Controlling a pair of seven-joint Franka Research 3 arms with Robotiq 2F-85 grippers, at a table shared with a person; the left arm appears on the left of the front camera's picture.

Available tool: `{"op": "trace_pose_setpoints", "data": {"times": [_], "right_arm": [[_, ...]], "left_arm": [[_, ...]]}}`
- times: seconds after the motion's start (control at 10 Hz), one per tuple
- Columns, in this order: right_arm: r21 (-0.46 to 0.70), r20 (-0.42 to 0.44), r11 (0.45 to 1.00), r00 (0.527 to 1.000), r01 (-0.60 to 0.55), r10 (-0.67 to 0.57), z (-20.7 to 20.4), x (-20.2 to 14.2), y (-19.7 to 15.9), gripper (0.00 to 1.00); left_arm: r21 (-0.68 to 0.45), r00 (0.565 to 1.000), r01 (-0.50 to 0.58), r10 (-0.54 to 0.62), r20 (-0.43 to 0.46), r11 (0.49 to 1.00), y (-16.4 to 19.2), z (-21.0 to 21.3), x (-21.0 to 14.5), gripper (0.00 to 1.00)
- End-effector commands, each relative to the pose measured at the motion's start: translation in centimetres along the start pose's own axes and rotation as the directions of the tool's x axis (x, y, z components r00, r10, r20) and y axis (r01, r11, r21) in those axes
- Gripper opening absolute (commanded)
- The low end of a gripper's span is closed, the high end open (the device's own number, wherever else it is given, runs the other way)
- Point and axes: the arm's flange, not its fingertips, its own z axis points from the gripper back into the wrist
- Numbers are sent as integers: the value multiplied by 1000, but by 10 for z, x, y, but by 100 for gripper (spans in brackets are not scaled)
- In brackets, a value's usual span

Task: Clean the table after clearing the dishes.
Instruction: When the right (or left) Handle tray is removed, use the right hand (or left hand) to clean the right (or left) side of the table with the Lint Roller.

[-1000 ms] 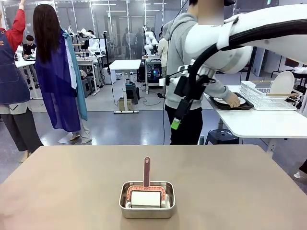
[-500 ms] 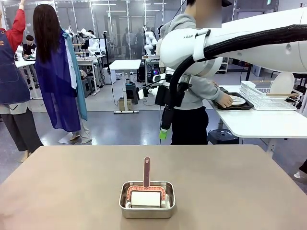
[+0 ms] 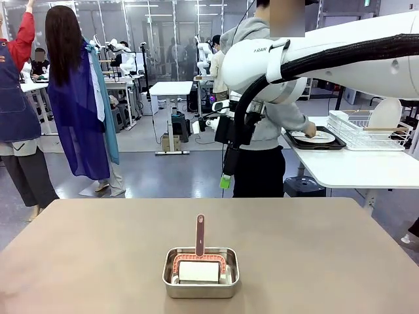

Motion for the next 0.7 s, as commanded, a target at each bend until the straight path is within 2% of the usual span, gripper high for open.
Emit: {"op": "trace_pose_setpoints", "data": {"times": [0.0,0.1,0.4,0.6], "right_arm": [[0,0,1000,1000,0,0,0,0,0,100],[-14,-84,991,987,-135,134,-10,10,-4,100],[22,-145,973,963,-228,229,-25,52,-30,100],[77,-136,964,955,-256,264,-40,70,-46,100]], "left_arm": [[5,1000,-8,8,0,1000,-7,-2,-2,100],[5,1000,-8,8,0,1000,-7,-2,-2,100],[5,1000,-8,8,0,1000,-7,-2,-2,100],[5,1000,-8,8,0,1000,-7,-2,-2,100]]}}
